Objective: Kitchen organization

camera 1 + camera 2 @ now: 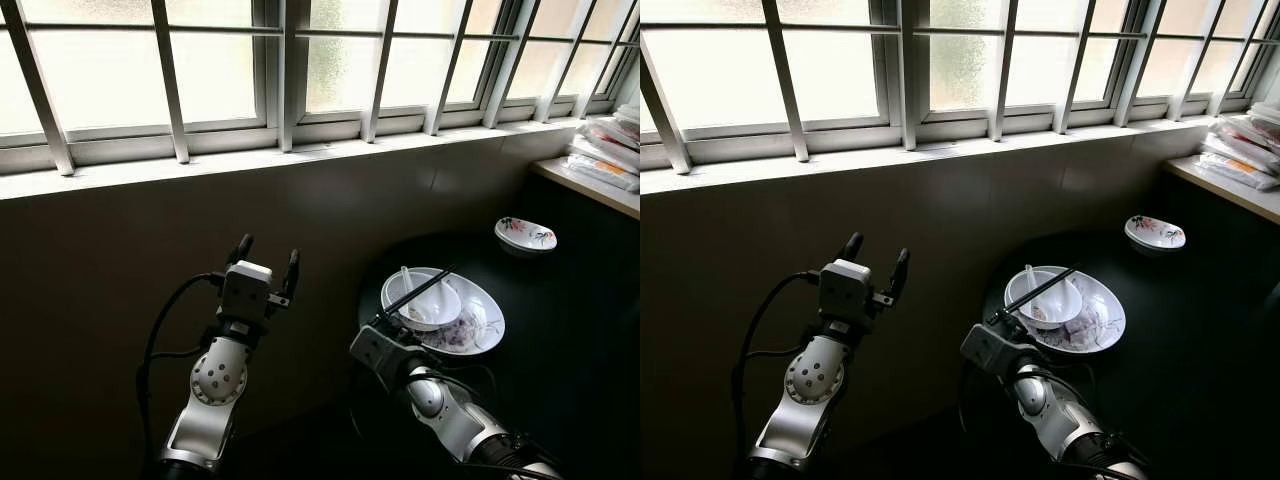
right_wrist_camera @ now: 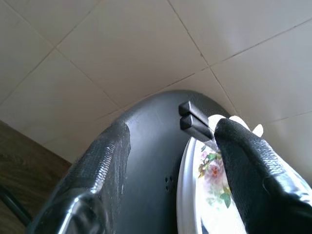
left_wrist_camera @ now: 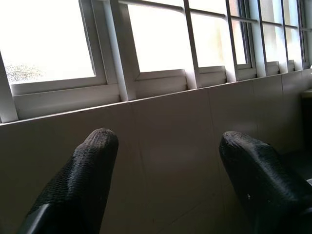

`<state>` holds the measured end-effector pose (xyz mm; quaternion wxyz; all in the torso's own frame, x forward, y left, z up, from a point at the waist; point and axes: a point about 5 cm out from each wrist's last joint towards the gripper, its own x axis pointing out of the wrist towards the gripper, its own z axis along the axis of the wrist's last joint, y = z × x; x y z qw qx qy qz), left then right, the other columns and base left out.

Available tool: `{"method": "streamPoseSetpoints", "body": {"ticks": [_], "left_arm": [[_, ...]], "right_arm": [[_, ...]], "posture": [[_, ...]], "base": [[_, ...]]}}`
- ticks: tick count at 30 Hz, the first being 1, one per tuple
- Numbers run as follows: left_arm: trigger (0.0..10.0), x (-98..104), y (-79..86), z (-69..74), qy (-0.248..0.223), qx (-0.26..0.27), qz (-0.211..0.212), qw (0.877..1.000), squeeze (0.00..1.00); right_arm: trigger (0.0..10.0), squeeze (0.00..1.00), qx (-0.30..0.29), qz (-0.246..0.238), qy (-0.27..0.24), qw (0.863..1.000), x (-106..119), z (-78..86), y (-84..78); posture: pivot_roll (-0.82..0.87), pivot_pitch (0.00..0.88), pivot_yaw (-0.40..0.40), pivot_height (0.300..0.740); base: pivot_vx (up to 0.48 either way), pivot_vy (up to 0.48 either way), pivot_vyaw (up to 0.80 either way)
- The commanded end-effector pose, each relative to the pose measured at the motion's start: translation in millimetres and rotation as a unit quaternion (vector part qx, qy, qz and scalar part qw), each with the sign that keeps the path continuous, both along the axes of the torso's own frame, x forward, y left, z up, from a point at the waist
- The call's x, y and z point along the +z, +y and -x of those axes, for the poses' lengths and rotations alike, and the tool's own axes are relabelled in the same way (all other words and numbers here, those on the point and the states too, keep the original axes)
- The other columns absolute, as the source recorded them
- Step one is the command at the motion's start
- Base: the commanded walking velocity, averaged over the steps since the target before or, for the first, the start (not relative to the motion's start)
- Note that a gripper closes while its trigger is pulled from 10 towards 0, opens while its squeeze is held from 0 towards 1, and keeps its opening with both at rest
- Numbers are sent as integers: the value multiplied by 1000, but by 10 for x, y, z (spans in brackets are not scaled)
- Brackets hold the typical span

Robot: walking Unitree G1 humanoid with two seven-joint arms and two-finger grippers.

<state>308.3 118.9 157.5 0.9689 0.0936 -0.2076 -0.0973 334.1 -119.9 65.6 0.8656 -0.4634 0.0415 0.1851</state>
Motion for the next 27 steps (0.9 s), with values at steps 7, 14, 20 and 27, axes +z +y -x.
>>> {"method": "streamPoseSetpoints", "body": {"ticks": [7,14,20,27], "left_arm": [[10000,2,-16,-7,-2,-2,-2,1000,0],[10000,0,-9,-7,-1,0,-2,1000,0],[10000,-5,-1,-4,0,1,-3,1000,0],[10000,-13,-4,-2,2,0,-3,1000,0]], "right_arm": [[10000,0,7,60,-39,997,59,-102,-105],[10000,0,17,88,-60,994,75,-130,-129],[10000,0,19,115,-62,991,35,-133,-167],[10000,0,13,142,-81,986,31,-138,-236]], "posture": [[70,0,-58,740],[76,0,-59,740],[80,0,-60,740],[81,0,-60,740]], "base": [[0,0,0],[0,0,0],[0,0,0],[0,0,0]]}}
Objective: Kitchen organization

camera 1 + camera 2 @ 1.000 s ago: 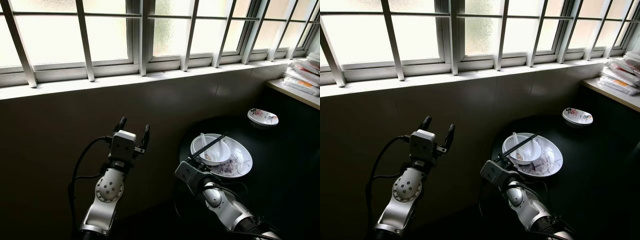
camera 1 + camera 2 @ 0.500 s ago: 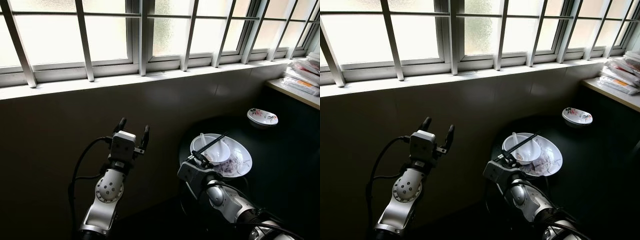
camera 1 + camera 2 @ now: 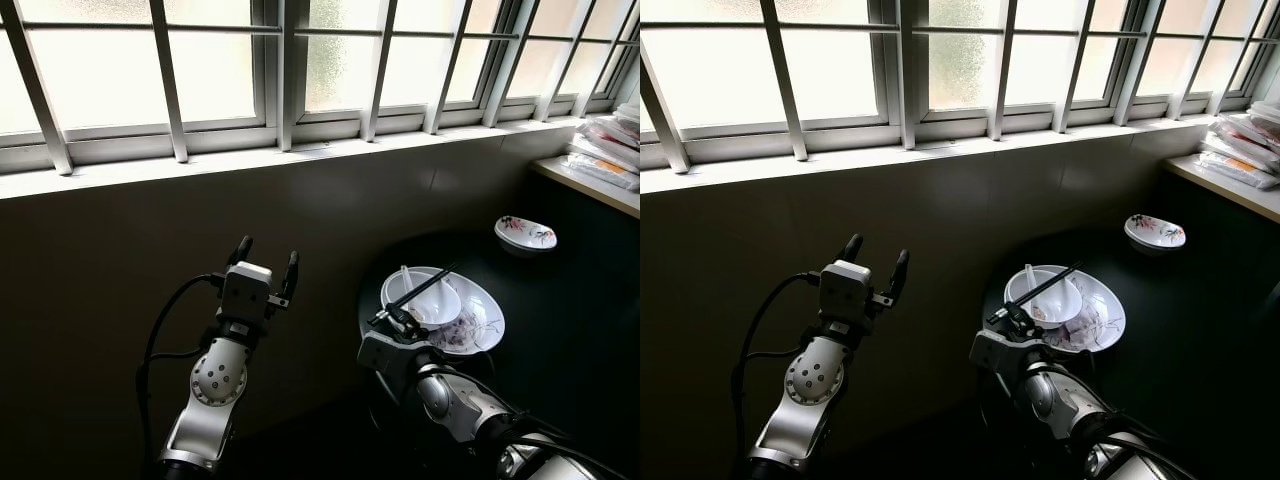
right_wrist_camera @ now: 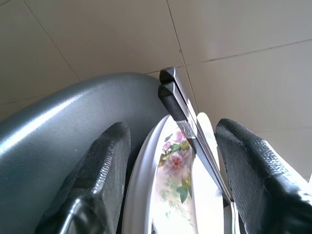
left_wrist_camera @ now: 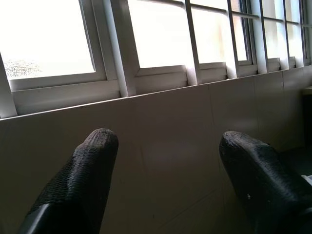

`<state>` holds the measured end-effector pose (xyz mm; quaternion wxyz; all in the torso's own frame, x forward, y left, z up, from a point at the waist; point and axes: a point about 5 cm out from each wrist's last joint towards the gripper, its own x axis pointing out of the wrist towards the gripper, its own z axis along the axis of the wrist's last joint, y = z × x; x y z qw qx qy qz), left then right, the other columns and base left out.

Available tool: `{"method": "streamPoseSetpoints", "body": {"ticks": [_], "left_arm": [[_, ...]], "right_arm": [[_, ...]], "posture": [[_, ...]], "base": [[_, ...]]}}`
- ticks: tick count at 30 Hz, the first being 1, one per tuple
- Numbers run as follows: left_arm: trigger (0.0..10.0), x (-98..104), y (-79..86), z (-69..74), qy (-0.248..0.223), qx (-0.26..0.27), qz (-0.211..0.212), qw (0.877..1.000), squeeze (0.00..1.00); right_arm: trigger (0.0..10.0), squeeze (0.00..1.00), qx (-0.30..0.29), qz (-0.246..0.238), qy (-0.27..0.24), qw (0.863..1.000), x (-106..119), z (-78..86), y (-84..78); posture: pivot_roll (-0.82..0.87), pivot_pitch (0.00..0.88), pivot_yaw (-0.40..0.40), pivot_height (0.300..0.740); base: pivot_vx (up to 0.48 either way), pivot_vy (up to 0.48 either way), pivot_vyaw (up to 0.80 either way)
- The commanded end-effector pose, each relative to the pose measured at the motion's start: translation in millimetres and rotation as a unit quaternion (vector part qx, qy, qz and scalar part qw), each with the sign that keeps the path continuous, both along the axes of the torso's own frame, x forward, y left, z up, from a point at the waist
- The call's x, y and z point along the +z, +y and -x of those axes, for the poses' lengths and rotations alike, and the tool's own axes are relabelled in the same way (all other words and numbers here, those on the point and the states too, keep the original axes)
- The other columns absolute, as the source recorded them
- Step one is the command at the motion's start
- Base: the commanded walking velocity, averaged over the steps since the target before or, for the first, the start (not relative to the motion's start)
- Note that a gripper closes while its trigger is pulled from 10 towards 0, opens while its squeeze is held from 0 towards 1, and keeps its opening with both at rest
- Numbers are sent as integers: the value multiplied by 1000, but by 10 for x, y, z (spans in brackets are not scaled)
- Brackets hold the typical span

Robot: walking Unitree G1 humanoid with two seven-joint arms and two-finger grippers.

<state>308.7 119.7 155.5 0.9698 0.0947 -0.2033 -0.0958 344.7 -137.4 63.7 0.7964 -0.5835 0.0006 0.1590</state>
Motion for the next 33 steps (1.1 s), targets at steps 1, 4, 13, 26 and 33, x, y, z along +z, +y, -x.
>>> {"method": "streamPoseSetpoints", "body": {"ticks": [1,4,13,26,33], "left_arm": [[10000,7,-13,2,-3,-2,-2,1000,0],[10000,2,-22,3,-2,-3,-2,1000,0],[10000,-4,-20,-4,1,-4,-3,1000,0],[10000,-30,-12,2,4,-2,-5,1000,0],[10000,-53,-20,10,8,-4,-7,1000,0]], "right_arm": [[10000,0,0,12,-14,1000,50,-33,-61],[10000,0,12,7,-28,1000,50,-15,-53],[0,0,3,34,-48,998,5,13,-134],[0,0,-14,64,-117,991,83,-12,-233],[0,0,-22,66,-139,988,94,-6,-250]], "posture": [[81,0,-60,740],[80,0,-60,740],[85,0,-62,740],[87,0,-66,740],[84,0,-63,740]], "base": [[0,0,0],[0,0,0],[0,0,0],[0,0,0],[0,0,0]]}}
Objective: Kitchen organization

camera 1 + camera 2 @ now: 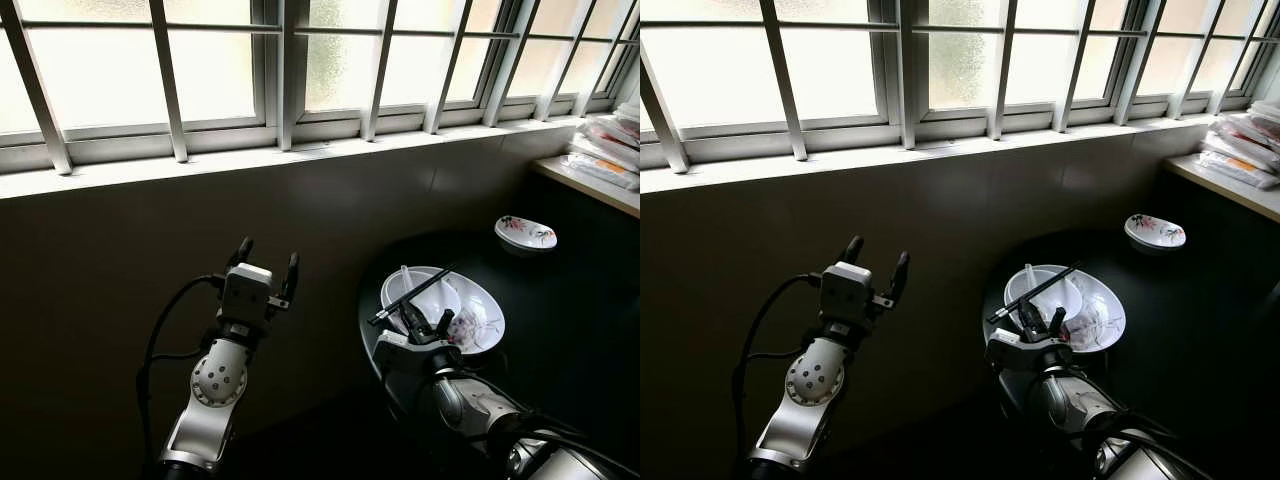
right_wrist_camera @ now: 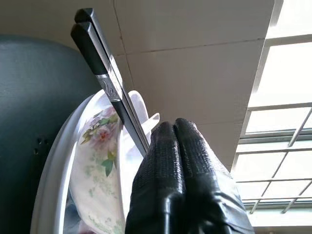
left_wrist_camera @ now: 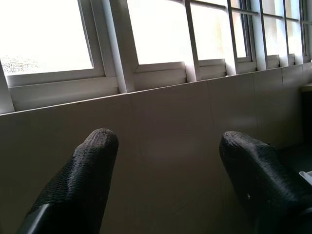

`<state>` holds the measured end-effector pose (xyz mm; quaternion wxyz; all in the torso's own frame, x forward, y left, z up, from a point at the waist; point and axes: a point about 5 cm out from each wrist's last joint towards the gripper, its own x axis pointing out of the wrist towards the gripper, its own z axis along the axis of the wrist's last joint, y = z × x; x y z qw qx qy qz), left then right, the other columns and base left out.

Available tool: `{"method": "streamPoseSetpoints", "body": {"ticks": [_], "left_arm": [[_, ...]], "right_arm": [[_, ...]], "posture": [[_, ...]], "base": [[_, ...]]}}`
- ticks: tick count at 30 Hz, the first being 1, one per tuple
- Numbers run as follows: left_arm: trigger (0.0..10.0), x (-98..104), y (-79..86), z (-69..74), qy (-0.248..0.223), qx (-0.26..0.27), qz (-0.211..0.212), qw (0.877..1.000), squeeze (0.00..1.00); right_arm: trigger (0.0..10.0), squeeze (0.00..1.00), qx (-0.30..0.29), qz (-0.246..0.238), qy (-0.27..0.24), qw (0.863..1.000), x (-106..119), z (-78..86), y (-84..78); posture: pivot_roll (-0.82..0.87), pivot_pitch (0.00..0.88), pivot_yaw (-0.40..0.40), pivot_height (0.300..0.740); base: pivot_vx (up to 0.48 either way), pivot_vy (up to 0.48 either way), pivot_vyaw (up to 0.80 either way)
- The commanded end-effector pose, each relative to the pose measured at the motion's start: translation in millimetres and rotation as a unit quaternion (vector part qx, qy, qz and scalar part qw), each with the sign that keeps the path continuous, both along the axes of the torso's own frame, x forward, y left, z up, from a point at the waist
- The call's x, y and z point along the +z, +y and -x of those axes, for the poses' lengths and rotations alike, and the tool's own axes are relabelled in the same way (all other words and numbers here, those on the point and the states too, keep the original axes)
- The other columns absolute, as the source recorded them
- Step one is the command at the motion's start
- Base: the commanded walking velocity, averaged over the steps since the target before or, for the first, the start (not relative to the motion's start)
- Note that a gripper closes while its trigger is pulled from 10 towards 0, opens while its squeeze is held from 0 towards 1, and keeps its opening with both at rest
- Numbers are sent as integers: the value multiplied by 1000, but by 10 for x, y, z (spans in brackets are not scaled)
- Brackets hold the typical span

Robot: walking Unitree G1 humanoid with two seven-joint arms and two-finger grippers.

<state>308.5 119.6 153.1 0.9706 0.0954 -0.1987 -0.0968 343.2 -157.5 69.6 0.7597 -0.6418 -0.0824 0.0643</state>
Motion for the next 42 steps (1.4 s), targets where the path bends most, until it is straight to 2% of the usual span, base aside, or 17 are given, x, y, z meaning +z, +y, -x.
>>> {"method": "streamPoseSetpoints", "body": {"ticks": [1,5,6,9,10,12,16,22,25,26,30,32,42], "left_arm": [[10000,-28,-19,7,3,-4,-5,1000,0],[10000,-24,-20,2,3,-5,-5,1000,0],[10000,-25,-20,2,3,-5,-5,1000,0],[10000,-26,-19,3,3,-5,-5,1000,0],[10000,-26,-18,4,3,-5,-5,1000,0],[10000,-29,-17,6,4,-5,-5,1000,0],[10000,-25,-14,7,4,-5,-6,1000,0],[10000,-21,-5,9,3,-4,-7,1000,0],[10000,-22,-4,9,3,-5,-7,1000,0],[10000,-21,-4,7,3,-5,-7,1000,0],[10000,-17,-6,2,3,-5,-8,1000,0],[10000,-13,18,-2,2,-2,-9,1000,0],[10000,-10,13,-3,0,0,-9,1000,0]], "right_arm": [[0,0,-3,9,-9,1000,35,-19,-50],[0,0,-7,6,-19,1000,46,-20,-59],[10000,0,-12,-6,-20,1000,59,-26,-68],[10000,0,-16,-19,-27,999,81,-33,-79],[10000,1000,-15,-38,-36,999,108,-36,-78],[10000,1000,-3,-69,-35,997,134,-36,-47],[10000,1000,18,-88,-34,995,156,-36,29],[10000,1000,92,-134,-33,986,240,-29,295],[10000,1000,115,-138,-29,983,242,-12,371],[10000,1000,132,-139,-12,981,216,6,435],[10000,1000,154,-119,14,981,159,34,504],[10000,1000,156,-97,39,982,143,11,504],[10000,988,180,-52,123,975,47,21,533]], "posture": [[83,0,-63,740],[84,0,-64,740],[84,0,-64,740],[85,0,-64,740],[85,0,-64,740],[86,0,-63,740],[87,0,-63,740],[90,0,-61,740],[90,0,-61,740],[93,0,-60,740],[99,0,-61,740],[101,0,-64,740],[113,0,-73,740]], "base": [[0,0,0],[0,0,0],[0,0,0],[0,0,0],[0,0,0],[0,0,0],[0,0,0],[0,0,0],[0,0,0],[0,0,0],[0,0,0],[0,0,0],[0,0,0]]}}
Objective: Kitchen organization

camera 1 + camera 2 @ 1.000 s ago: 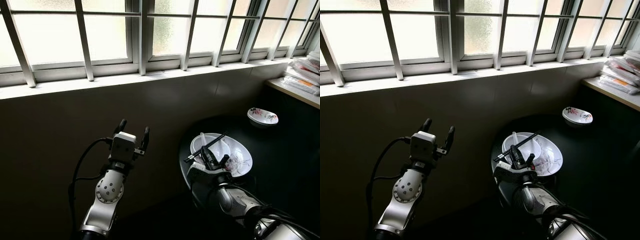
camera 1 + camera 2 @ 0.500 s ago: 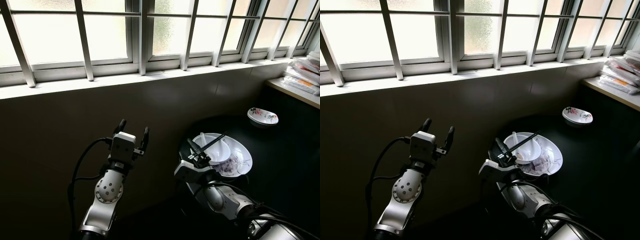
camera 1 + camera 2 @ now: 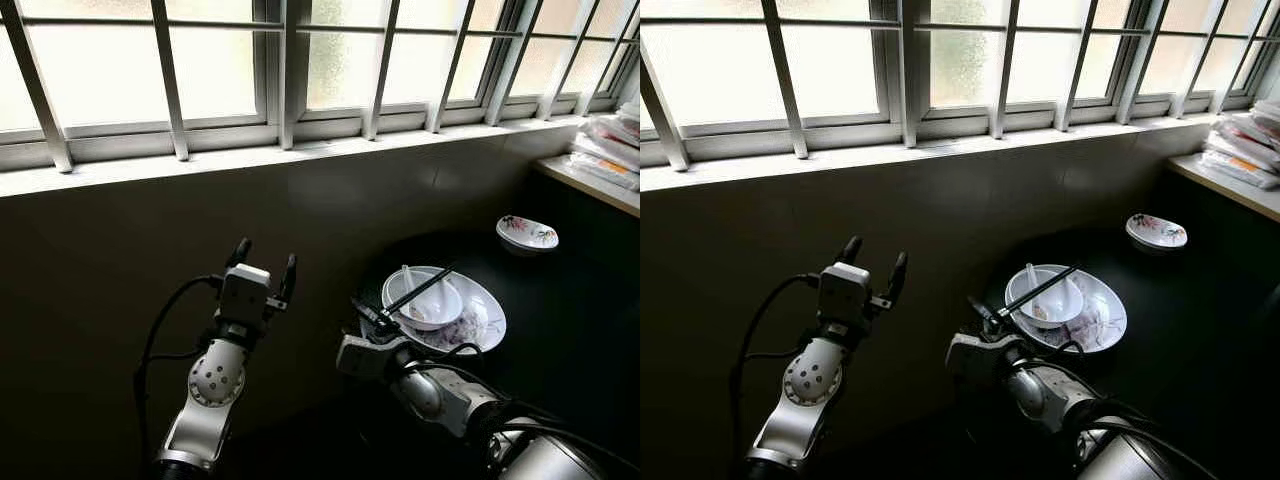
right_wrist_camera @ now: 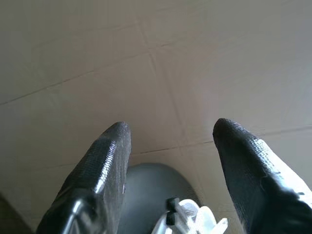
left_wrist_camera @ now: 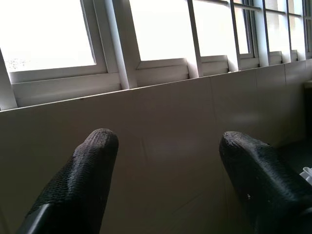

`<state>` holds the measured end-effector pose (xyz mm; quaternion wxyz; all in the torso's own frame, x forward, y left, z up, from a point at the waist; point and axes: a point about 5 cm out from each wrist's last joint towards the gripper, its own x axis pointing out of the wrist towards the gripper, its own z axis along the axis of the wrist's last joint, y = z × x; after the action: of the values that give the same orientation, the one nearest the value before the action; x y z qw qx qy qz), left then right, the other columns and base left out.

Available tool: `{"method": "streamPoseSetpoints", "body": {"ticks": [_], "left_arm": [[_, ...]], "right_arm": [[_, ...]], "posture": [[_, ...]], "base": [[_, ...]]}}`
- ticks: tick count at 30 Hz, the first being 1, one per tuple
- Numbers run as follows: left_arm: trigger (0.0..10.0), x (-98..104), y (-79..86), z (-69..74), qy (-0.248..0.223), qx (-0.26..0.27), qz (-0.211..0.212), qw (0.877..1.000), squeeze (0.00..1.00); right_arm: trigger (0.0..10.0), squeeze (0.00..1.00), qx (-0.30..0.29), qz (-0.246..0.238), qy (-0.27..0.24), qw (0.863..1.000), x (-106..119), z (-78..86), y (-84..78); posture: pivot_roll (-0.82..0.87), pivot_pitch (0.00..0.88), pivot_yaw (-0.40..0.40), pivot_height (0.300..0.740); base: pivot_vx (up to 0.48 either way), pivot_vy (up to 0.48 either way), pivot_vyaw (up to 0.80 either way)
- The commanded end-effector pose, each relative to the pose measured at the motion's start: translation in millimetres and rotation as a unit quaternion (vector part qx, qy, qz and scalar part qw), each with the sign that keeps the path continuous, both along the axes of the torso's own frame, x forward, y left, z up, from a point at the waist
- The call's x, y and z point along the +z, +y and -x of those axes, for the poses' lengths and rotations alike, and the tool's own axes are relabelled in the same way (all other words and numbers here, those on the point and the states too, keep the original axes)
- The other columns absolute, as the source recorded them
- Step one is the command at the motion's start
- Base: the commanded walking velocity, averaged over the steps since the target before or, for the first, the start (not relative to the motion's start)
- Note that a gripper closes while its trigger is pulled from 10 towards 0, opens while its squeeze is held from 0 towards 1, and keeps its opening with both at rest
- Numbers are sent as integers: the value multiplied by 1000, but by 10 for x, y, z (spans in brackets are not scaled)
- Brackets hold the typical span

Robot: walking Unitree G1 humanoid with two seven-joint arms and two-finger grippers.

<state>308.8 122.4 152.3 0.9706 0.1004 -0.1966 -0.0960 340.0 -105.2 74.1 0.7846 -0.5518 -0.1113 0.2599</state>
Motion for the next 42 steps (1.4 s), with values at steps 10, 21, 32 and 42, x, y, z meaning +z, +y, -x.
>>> {"method": "streamPoseSetpoints", "body": {"ticks": [10,21,32,42], "left_arm": [[10000,4,4,0,-4,3,-6,1000,0],[10000,-3,-2,9,-4,3,-6,1000,0],[10000,-24,-1,21,0,4,-5,1000,0],[10000,-20,-9,12,0,4,-5,1000,0]], "right_arm": [[10000,0,-33,70,22,997,-74,-45,-99],[10000,0,-62,97,1,993,-51,-88,-215],[10000,0,-67,111,-28,991,-3,-120,-231],[10000,0,-101,133,-35,985,25,-162,-358]], "posture": [[134,0,-82,740],[139,0,-86,740],[139,0,-90,740],[144,0,-94,740]], "base": [[0,0,0],[0,0,0],[0,0,0],[0,0,0]]}}
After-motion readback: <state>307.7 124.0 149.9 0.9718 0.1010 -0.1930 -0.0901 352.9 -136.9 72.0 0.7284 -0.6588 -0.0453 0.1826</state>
